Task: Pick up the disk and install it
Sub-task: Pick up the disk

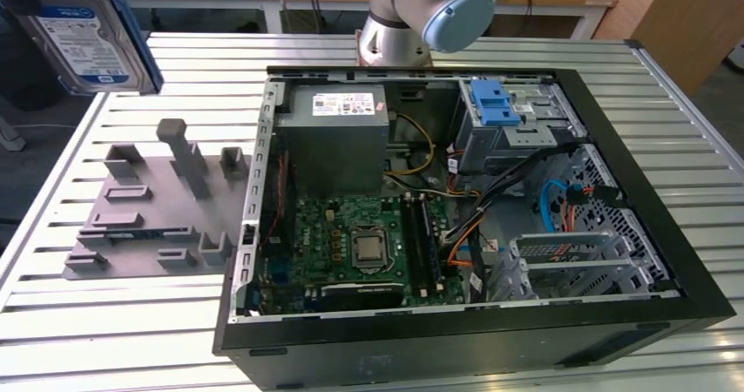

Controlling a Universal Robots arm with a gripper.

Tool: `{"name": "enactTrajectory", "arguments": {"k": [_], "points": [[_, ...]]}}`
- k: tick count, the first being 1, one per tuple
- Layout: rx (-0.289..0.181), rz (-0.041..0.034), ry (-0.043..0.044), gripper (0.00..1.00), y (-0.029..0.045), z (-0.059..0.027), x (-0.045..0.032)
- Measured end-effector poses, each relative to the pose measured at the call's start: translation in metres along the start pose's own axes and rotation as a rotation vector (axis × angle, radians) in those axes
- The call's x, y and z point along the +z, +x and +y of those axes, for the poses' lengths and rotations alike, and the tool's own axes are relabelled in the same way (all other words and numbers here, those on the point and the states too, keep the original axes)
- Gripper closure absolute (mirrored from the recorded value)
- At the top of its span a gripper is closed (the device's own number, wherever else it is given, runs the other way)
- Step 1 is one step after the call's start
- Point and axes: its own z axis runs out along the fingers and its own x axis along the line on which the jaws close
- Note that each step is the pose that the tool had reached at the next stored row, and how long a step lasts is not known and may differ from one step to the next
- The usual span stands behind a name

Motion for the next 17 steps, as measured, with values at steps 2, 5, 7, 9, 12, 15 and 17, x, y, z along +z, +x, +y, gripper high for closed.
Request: {"name": "enactTrajectory", "arguments": {"k": [2,5,7,9,12,15,17], "points": [[0.000,-0.0007,0.0000,0.64,-0.0002,0.0000,-0.0028],[0.000,-0.0020,0.0000,0.64,-0.0004,0.0002,-0.0077],[0.000,-0.0029,0.0000,0.64,-0.0006,0.0002,-0.0111],[0.000,-0.0043,0.0001,0.64,-0.0008,0.0003,-0.0144],[0.000,-0.0063,-0.0001,0.64,-0.0011,0.0005,-0.0192],[0.000,-0.0076,-0.0001,0.64,-0.0013,0.0006,-0.0237],[0.000,-0.0089,0.0000,0.64,-0.0015,0.0006,-0.0266]]}}
